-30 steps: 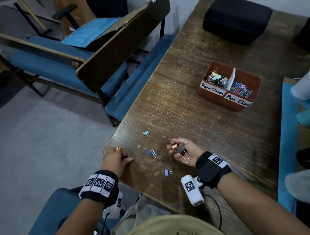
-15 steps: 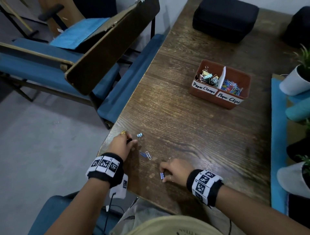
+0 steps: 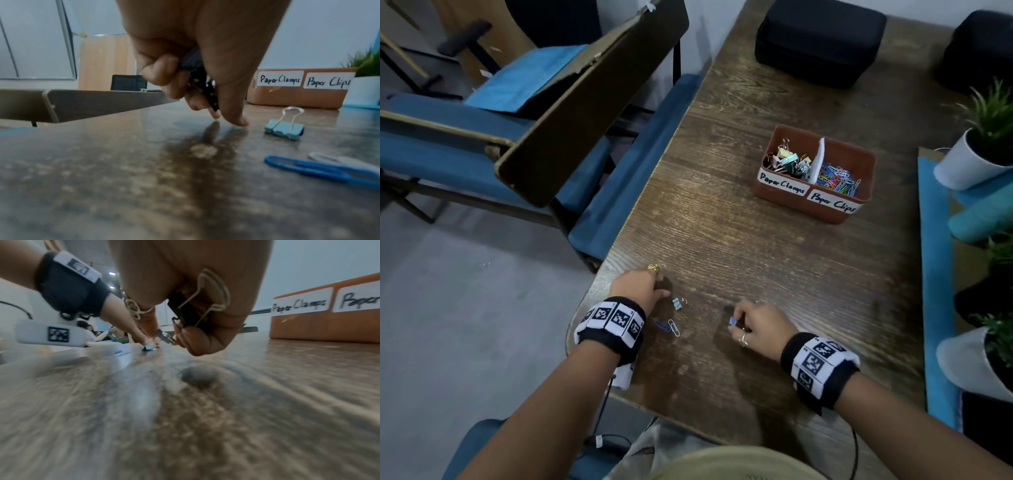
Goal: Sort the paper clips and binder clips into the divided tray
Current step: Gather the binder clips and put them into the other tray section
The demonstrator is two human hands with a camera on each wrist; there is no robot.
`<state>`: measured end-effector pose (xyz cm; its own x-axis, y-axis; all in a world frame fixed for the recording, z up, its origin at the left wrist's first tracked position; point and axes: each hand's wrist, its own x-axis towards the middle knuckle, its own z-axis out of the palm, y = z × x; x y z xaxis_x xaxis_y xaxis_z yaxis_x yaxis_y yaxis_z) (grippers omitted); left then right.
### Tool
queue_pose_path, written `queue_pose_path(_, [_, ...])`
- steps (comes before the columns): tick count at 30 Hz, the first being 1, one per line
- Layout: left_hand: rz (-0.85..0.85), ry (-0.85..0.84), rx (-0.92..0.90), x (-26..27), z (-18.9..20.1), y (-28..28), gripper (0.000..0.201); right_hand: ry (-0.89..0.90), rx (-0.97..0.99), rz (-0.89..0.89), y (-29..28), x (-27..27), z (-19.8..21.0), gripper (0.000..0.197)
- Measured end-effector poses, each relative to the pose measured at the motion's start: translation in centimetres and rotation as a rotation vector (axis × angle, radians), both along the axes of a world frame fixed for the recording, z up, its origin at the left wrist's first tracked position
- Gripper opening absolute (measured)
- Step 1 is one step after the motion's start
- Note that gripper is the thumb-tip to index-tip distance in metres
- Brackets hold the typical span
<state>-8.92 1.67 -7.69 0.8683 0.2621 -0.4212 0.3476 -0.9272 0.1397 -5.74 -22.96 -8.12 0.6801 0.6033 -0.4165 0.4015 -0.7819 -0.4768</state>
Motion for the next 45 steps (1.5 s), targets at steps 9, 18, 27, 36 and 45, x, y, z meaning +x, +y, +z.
queue_pose_path(9, [-0.211,0.132,-0.046,0.7,-0.2,-2.3,0.03,0.049,-0.002,-0.225,-1.4,2.9,0.9,0.023])
queue_pose_path(18, [-0.289,0.149,-0.18,7.9,4.4,-4.5,0.039,0.097,0.09,-0.547,-4.4,11.3,4.1,0.023])
queue_pose_path(27, [-0.114,-0.315,-0.414,27.9,11.3,-12.0,0.037,-0.068,0.359,-0.893,-2.0,24.9,9.2,0.025])
queue_pose_path(36, [-0.018,-0.138,-0.414,33.7,9.0,-14.0,0.072,0.016,0.448,-0.923,-0.1,29.7,8.8,0.059])
queue_pose_path(45, [-0.107,-0.452,-0.688,22.2,10.6,-7.0,0.031,-0.256,0.559,-0.589,-0.7,22.9,8.1,0.031])
